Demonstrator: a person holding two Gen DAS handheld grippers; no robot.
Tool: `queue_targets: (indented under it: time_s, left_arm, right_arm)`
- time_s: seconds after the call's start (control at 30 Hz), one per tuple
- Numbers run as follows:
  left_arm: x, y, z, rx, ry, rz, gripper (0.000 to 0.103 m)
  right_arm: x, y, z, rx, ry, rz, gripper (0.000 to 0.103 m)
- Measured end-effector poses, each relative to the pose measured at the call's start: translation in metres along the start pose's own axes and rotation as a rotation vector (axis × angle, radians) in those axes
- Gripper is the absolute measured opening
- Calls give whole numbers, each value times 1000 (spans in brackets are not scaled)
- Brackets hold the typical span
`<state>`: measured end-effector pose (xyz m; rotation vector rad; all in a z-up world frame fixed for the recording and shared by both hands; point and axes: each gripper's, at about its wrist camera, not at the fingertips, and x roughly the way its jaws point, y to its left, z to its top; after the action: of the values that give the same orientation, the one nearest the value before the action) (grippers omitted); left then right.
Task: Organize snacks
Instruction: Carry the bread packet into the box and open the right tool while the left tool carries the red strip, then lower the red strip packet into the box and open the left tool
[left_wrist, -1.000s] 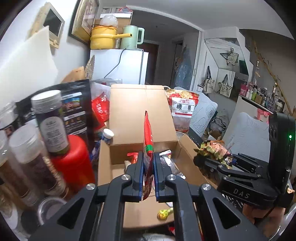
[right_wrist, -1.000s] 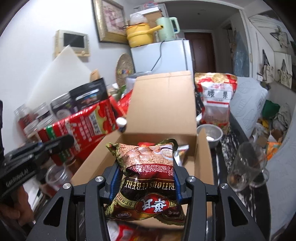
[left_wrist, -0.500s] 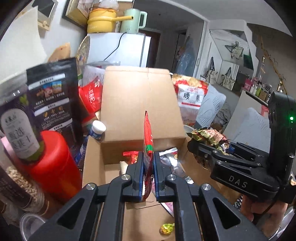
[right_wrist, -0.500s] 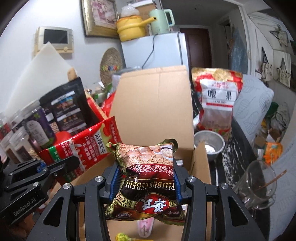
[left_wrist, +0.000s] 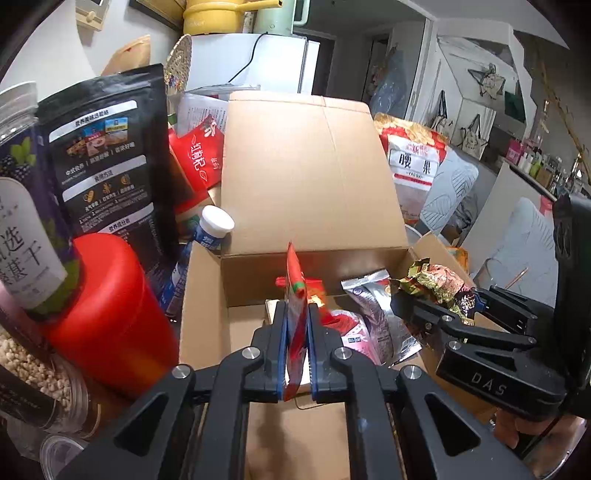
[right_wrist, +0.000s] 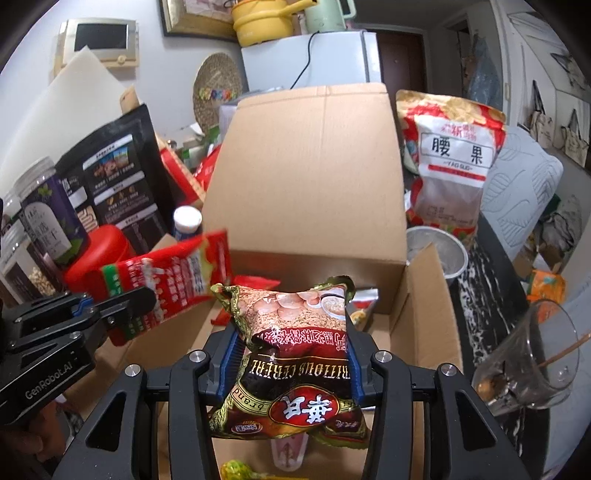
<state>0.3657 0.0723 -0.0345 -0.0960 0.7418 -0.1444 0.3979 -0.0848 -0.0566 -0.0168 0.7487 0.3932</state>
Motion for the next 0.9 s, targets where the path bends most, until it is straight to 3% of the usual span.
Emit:
queue_targets:
  time_s: [0.1, 0.4, 0.47, 0.6, 0.83, 0.9]
  left_arm:
    - [4, -1, 0, -2, 19, -7, 9]
    - [16, -8, -1, 26, 86, 75, 10]
    - [17, -8, -2, 25, 94, 85, 10]
    - [20, -8, -3, 21, 112, 98, 10]
    - [14, -7, -2, 16, 105, 113, 10]
    - [13, -7, -1, 13, 104, 118, 10]
  right_arm:
    - [2, 0, -1, -2, 11, -3, 47]
    - [9, -4, -4, 11, 65, -23, 53]
    - [7, -4, -5, 9, 64, -26, 53]
    - [3, -3, -5, 2, 54, -35, 63]
    - [-6, -4, -3, -6, 34, -55, 64]
    - [-12, -5, -2, -10, 16, -58, 70]
